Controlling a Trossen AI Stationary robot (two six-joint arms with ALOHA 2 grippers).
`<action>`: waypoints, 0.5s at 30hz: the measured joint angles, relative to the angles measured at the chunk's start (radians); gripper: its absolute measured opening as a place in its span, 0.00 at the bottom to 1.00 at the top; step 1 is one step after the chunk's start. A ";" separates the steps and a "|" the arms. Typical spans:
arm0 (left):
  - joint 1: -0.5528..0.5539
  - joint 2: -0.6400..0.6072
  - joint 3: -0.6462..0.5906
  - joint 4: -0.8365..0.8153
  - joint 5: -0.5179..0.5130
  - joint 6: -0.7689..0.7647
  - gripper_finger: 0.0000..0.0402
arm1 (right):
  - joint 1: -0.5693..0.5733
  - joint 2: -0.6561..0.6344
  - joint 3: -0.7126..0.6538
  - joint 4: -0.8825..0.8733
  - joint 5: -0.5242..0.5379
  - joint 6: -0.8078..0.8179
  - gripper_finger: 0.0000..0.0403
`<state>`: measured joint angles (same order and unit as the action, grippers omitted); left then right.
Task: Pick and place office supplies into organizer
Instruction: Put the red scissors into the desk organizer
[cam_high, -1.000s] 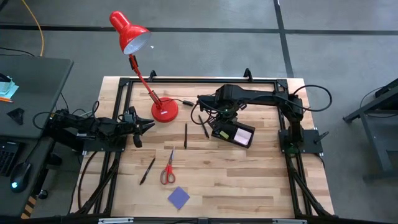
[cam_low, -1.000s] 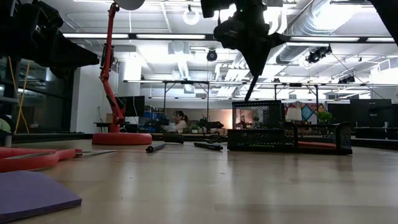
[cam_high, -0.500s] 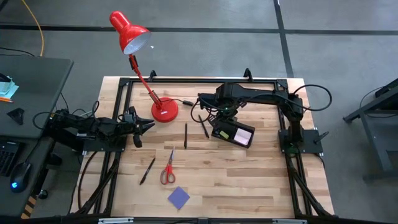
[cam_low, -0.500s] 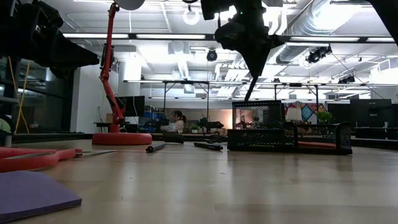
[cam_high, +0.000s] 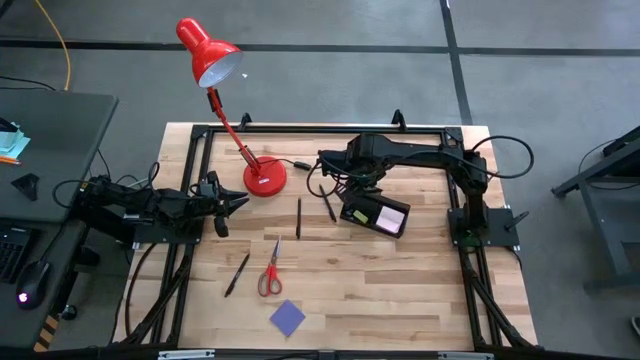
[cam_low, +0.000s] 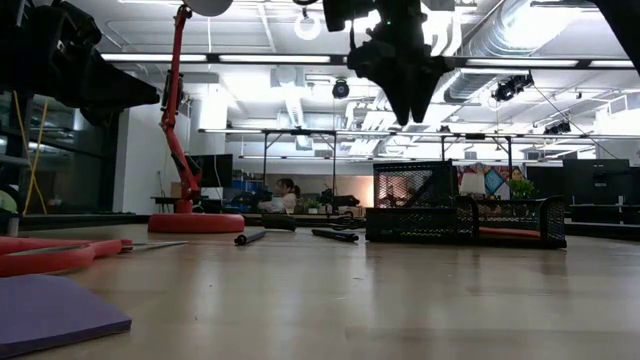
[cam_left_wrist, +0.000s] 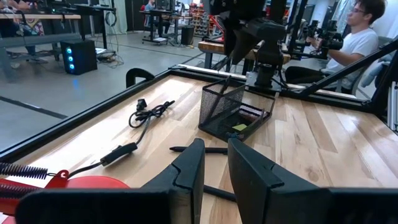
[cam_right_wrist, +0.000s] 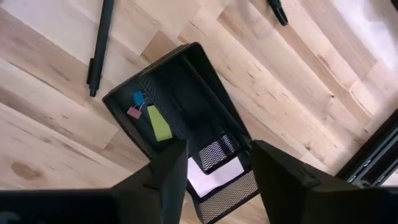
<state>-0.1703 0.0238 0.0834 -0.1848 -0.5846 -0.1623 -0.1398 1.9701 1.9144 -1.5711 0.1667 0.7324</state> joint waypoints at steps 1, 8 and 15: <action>0.000 0.000 0.000 0.000 0.000 0.000 0.16 | 0.000 0.000 0.000 0.000 -0.002 0.003 0.43; 0.000 0.000 0.000 0.000 0.000 0.000 0.16 | 0.036 0.000 0.000 0.000 -0.027 0.026 0.43; 0.000 0.000 0.000 0.000 0.000 0.000 0.16 | 0.142 0.000 0.001 0.078 -0.172 0.152 0.38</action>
<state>-0.1703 0.0237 0.0834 -0.1848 -0.5844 -0.1625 0.0019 1.9699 1.9151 -1.4933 -0.0051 0.8844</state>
